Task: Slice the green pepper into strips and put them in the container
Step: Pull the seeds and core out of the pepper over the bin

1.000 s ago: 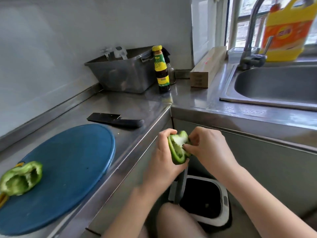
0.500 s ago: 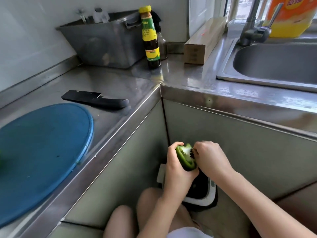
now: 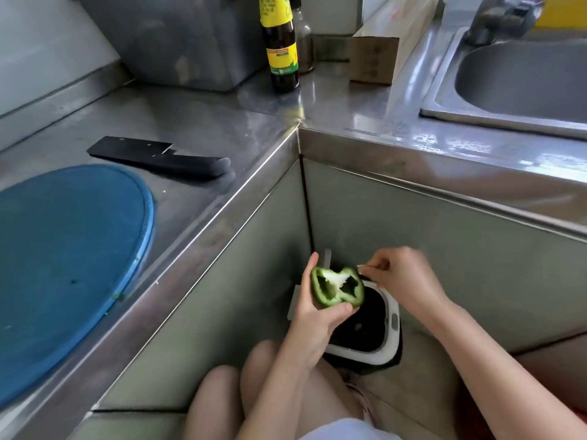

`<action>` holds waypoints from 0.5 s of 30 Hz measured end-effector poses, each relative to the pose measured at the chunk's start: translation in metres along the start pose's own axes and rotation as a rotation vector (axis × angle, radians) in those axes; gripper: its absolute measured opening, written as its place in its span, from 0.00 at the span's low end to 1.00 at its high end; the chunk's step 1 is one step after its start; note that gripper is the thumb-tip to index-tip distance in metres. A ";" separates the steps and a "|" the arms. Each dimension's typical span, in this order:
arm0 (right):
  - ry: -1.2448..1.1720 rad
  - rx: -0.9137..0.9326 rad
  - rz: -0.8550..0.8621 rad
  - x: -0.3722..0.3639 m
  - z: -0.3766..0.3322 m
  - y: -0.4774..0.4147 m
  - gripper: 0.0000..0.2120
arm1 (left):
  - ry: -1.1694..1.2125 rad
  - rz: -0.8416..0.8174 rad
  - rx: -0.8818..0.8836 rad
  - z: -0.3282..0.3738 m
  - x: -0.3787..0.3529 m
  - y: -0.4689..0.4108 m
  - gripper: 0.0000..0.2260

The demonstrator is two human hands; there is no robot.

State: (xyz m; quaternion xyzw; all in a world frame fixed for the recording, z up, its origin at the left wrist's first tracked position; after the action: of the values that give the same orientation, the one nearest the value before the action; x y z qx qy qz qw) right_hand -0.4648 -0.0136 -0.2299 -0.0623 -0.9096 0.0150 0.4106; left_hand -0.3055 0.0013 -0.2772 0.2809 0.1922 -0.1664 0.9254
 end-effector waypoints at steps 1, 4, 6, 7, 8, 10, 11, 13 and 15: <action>-0.002 -0.012 0.007 -0.002 0.003 -0.001 0.10 | 0.024 -0.013 0.023 0.000 0.000 -0.001 0.41; -0.019 -0.009 0.004 -0.009 0.007 -0.002 0.06 | 0.054 -0.022 0.052 -0.002 0.002 -0.003 0.39; -0.011 0.014 -0.004 -0.013 0.006 -0.004 0.07 | 0.066 -0.013 0.066 -0.003 0.003 -0.005 0.36; 0.005 0.027 -0.012 -0.014 0.006 -0.004 0.09 | 0.077 -0.011 0.070 -0.003 0.004 -0.005 0.34; 0.014 0.038 -0.018 -0.014 0.005 -0.005 0.10 | 0.091 -0.014 0.068 -0.002 0.004 -0.006 0.32; -0.003 0.052 -0.015 -0.013 0.003 -0.006 0.06 | 0.119 -0.022 0.058 0.000 0.004 -0.006 0.26; -0.020 0.060 0.002 -0.010 0.002 -0.006 0.04 | 0.136 -0.024 0.057 0.000 0.004 -0.006 0.25; -0.048 0.104 0.042 -0.004 -0.004 -0.005 0.06 | 0.167 -0.036 0.054 0.002 0.003 -0.005 0.24; -0.054 0.249 0.045 0.001 -0.017 -0.003 0.09 | 0.163 -0.058 0.043 0.004 0.001 -0.003 0.23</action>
State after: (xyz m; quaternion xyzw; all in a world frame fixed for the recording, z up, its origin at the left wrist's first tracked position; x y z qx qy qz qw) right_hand -0.4525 -0.0166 -0.2178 -0.0309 -0.9098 0.1387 0.3899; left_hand -0.3052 -0.0039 -0.2763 0.3078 0.2715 -0.1738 0.8952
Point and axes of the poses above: each hand's wrist, its own y-axis away from the middle knuckle, its own x-axis out of the back of the hand, z = x × y, the point moved 6 cm from there along -y, towards the middle knuckle, and after that the axes turned 10 degrees about x, right-handed, at the moved point
